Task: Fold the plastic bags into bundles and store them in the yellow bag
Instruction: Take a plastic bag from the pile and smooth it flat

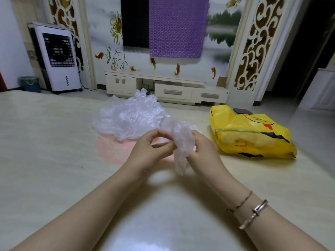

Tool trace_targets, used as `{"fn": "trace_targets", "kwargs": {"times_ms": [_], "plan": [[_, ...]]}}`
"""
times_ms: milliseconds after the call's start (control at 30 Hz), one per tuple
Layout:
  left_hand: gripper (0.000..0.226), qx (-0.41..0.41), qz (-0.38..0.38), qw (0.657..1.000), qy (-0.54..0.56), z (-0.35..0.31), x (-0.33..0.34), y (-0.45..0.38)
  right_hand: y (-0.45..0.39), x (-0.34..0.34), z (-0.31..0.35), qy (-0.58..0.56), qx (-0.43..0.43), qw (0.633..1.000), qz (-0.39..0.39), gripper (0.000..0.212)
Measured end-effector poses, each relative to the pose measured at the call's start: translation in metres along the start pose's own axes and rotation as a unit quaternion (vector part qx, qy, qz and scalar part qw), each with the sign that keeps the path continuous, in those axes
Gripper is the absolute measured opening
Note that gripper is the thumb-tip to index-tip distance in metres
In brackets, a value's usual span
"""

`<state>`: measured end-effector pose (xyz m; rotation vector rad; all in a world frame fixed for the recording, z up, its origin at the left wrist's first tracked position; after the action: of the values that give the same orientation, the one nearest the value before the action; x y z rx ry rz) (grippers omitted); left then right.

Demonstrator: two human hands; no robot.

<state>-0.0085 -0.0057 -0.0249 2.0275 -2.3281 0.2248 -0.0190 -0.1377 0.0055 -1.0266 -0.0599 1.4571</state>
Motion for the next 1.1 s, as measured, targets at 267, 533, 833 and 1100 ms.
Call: {"fn": "trace_targets", "kwargs": {"times_ms": [267, 533, 833, 1100], "plan": [[0.019, 0.01, -0.096, 0.993, 0.062, -0.008, -0.026, -0.005, -0.004, -0.022, -0.031, -0.121, 0.118, 0.981, -0.1, 0.025], [0.02, 0.011, -0.11, 0.99, 0.089, -0.014, -0.025, 0.002, 0.01, -0.027, -0.05, -0.382, 0.289, 0.851, -0.215, 0.02], [0.047, -0.093, -0.074, 0.992, 0.053, -0.005, -0.016, 0.003, 0.003, -0.026, -0.036, -0.326, 0.241, 0.91, -0.082, 0.025], [0.032, -0.07, 0.037, 0.994, -0.079, -0.006, 0.001, 0.01, 0.0, -0.02, -0.03, -0.253, 0.188, 0.949, -0.019, 0.022]]}}
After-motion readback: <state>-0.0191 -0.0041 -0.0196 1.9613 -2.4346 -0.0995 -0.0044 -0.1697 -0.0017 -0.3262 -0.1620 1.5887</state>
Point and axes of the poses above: each hand's wrist, its own y-axis away from the middle knuckle, its own x-axis out of the palm, z = x × y, the point moved 7 cm from there along -y, towards the middle knuckle, and after that the axes turned 8 degrees about -x, right-handed, at the moved point
